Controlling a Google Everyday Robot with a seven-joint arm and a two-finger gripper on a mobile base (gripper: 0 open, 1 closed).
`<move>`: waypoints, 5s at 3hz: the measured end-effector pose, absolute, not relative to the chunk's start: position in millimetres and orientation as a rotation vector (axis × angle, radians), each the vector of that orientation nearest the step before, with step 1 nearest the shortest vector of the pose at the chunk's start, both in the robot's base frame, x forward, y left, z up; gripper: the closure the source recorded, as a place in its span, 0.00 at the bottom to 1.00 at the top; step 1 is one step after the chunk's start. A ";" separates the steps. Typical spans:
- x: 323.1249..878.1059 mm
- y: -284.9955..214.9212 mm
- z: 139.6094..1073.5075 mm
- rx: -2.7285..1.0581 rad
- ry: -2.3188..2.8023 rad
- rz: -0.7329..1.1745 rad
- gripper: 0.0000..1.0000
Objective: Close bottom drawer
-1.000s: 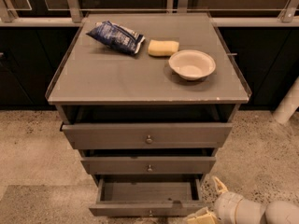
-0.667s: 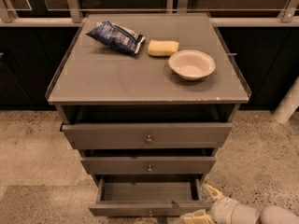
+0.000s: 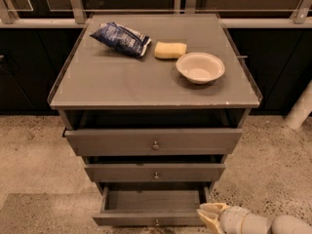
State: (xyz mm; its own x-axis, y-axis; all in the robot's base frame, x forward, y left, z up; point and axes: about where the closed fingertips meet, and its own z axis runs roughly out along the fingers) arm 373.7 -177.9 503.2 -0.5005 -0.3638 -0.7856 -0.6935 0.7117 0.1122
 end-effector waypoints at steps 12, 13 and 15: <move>447.7 -120.5 119.9 0.074 2.237 0.775 1.00; 469.9 -109.2 138.7 0.020 2.162 0.755 1.00; 485.7 -101.7 147.4 -0.006 2.122 0.745 1.00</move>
Offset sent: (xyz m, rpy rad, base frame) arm 0.0115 0.0242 -0.1283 0.2005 0.1418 -0.1100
